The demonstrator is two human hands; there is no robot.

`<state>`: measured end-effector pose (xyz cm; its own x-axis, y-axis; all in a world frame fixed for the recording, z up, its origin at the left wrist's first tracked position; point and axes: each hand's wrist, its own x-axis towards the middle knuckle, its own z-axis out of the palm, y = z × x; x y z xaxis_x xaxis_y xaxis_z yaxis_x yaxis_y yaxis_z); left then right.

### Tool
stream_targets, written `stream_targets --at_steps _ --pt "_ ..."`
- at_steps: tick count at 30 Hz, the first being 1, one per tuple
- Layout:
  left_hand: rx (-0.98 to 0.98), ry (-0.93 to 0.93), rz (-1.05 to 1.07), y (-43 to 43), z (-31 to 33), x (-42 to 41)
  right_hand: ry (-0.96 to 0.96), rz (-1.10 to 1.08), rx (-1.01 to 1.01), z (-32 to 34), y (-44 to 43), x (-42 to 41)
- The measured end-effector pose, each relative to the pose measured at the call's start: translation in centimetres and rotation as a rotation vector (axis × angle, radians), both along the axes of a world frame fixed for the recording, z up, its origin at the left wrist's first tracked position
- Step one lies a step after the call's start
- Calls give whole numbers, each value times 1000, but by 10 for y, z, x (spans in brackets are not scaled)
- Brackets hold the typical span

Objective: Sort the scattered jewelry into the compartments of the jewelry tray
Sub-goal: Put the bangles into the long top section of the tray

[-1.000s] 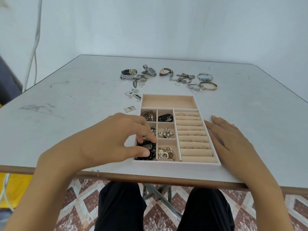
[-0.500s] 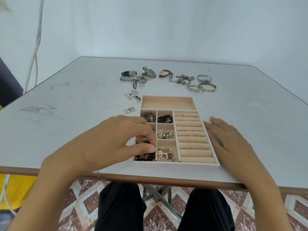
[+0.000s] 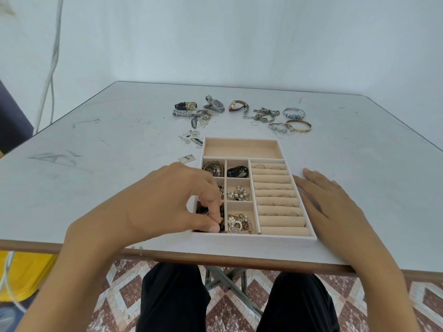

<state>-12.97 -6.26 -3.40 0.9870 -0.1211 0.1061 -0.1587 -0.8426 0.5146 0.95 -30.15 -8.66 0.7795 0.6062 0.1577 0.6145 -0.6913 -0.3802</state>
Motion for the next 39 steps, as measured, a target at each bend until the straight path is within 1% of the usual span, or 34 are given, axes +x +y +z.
stream_targets --at_steps 8,14,18,21,27,30,33,36,37,39 --pt "18 15 -18 3 3 -1 1 9 -1 2 1 -1" --pt "24 43 -101 9 4 0 -6 17 -16 5 0 1" --pt "-30 67 -125 12 10 7 -6 3 -26 8 0 1" --pt "-104 63 -102 16 15 15 -21 8 -72 14 0 6" --pt "-133 -24 -5 36 19 49 -65 13 -129 35 11 35" --pt "-127 -60 97 57 11 78 -16 -1 -180 52 22 55" --pt "-126 -86 206 75 3 107 121 56 -265 70 36 79" --pt "-97 -68 246 83 -3 132 244 87 -302 79 53 101" --pt "-71 -59 242 83 -4 139 239 77 -298 78 61 109" --pt "-9 -46 222 85 -7 155 146 36 -241 72 79 123"
